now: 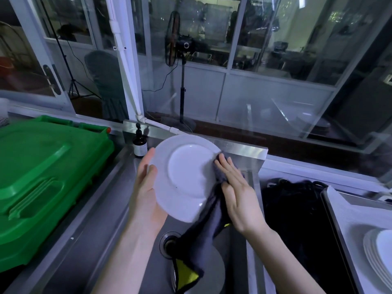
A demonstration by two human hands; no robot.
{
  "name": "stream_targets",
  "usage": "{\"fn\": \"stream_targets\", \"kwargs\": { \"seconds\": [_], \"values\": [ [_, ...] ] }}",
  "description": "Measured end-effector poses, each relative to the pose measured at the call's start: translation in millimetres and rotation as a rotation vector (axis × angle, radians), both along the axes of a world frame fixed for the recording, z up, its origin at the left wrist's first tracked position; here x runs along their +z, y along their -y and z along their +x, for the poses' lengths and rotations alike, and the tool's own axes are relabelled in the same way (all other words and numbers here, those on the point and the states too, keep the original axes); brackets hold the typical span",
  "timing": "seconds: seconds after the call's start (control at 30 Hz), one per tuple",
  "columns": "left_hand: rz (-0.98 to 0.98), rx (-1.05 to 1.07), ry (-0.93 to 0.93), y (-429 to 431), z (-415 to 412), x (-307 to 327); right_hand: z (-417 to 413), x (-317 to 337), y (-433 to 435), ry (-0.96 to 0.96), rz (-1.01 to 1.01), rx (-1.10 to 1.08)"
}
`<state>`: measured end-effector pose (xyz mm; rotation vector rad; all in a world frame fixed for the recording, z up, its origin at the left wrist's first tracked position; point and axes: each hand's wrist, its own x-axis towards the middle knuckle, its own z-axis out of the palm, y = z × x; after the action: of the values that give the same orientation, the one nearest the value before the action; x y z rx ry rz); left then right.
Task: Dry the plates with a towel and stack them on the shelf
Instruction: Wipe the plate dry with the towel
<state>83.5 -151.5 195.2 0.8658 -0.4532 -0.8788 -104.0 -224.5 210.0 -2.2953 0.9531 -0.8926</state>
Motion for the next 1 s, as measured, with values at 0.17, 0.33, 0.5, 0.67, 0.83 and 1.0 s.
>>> {"fn": "stream_targets", "kwargs": {
  "seconds": [0.17,0.33,0.5,0.67,0.83,1.0],
  "values": [
    [0.099,0.096,-0.016,5.4,9.9,-4.9,-17.7,-20.9,-26.2,0.195,0.160,-0.135],
    [0.178,0.180,-0.125,17.8,8.4,7.7,-15.8,-15.8,-18.3,0.147,0.057,-0.247],
    [0.212,0.201,-0.182,28.9,3.7,20.3,-14.8,-19.6,-19.4,-0.189,-0.255,-0.106],
    [0.296,0.180,-0.264,33.0,0.2,29.3,-11.7,-23.6,-8.8,-0.120,-0.472,-0.249],
    [0.293,0.134,-0.416,29.6,-7.6,35.4,-12.7,-15.9,-4.1,0.007,-0.587,-0.249],
    [0.371,-0.090,-0.182,33.0,-10.9,35.3,-18.6,-1.6,4.7,-0.007,-0.428,-0.339]
  ]
}}
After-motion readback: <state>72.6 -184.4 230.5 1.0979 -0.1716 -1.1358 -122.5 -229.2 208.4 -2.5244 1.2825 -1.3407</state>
